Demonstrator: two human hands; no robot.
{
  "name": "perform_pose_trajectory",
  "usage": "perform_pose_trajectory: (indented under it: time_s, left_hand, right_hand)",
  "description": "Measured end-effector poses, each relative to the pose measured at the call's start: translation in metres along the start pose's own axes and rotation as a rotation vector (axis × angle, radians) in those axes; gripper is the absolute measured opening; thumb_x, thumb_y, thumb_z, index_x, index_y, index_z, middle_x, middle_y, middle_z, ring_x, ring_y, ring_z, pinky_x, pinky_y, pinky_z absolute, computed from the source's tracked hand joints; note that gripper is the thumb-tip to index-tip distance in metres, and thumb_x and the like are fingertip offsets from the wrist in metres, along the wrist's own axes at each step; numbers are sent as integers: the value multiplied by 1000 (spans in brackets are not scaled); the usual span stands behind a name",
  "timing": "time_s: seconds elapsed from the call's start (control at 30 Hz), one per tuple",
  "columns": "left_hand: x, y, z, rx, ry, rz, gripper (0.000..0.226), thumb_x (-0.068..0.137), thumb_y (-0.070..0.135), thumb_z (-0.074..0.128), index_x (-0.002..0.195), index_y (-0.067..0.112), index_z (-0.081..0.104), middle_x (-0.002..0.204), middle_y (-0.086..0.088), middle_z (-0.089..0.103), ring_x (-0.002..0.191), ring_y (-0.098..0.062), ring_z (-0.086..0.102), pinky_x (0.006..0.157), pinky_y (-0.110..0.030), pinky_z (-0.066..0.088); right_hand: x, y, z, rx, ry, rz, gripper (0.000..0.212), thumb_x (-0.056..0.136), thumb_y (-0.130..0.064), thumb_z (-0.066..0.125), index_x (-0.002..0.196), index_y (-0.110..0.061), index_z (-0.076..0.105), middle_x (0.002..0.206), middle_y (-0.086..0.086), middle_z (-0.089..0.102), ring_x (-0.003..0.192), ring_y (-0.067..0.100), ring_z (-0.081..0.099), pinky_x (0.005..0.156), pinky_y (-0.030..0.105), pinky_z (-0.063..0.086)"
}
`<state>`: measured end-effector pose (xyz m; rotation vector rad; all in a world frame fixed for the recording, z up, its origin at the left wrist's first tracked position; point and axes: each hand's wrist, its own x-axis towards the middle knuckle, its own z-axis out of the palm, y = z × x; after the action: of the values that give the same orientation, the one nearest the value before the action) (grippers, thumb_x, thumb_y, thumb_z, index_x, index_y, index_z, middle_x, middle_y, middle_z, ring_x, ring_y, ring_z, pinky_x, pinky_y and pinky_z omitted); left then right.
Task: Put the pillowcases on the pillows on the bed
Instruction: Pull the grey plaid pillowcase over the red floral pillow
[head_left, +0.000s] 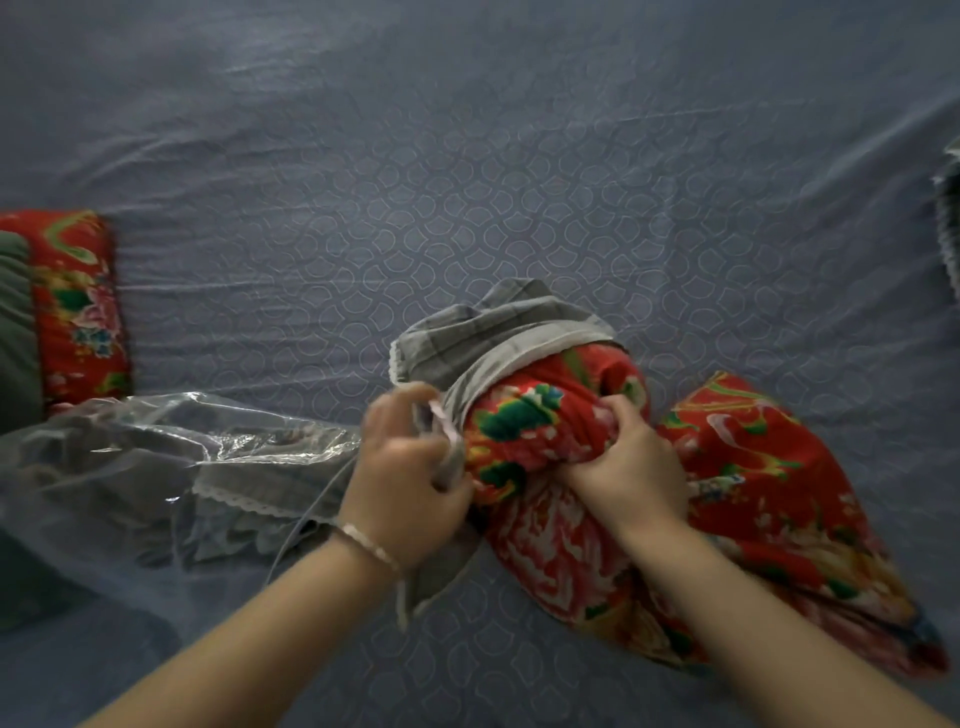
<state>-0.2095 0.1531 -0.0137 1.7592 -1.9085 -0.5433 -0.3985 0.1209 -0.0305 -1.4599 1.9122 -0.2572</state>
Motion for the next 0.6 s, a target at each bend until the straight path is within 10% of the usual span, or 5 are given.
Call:
perform_pose_trajectory:
  time_s: [0.17, 0.27, 0.37, 0.47, 0.6]
  left_hand:
    - [29, -13, 0, -81, -310, -574, 39, 78, 32, 67, 110, 26, 45, 103, 5, 57, 90, -18, 59, 77, -31, 49]
    - [39, -12, 7, 183, -285, -277, 30, 90, 43, 49, 107, 21, 61, 103, 4, 62, 92, -23, 61, 77, -32, 46]
    - [30, 9, 16, -47, -83, 40, 31, 87, 32, 45, 80, 10, 67, 76, 0, 65, 77, -21, 57, 73, -33, 42]
    - [6, 35, 23, -303, -197, -9, 33, 88, 37, 37, 83, 11, 57, 66, 3, 52, 66, -10, 48, 60, -24, 37]
    - [5, 21, 27, -40, -163, 31, 27, 80, 50, 52, 97, 29, 48, 59, 4, 62, 51, -14, 58, 49, -25, 45]
  right_hand:
    - [-13, 2, 23, -116, -63, -91, 53, 72, -33, 65, 120, -30, 42, 96, 2, 64, 87, 25, 62, 62, 26, 35]
    - [-14, 3, 23, -78, -32, -121, 68, 73, -34, 69, 128, -28, 28, 101, 0, 61, 85, 24, 62, 62, 26, 36]
    - [-8, 1, 17, -8, 10, -65, 75, 71, -36, 71, 129, -26, 24, 102, 6, 64, 88, 31, 63, 62, 29, 36]
    - [-2, 0, 10, 31, 1, -21, 81, 69, -41, 75, 131, -19, 28, 102, 11, 67, 93, 35, 63, 65, 33, 36]
    - [-4, -1, 11, -31, -39, -26, 80, 69, -40, 74, 130, -24, 25, 108, 8, 65, 95, 33, 63, 70, 34, 43]
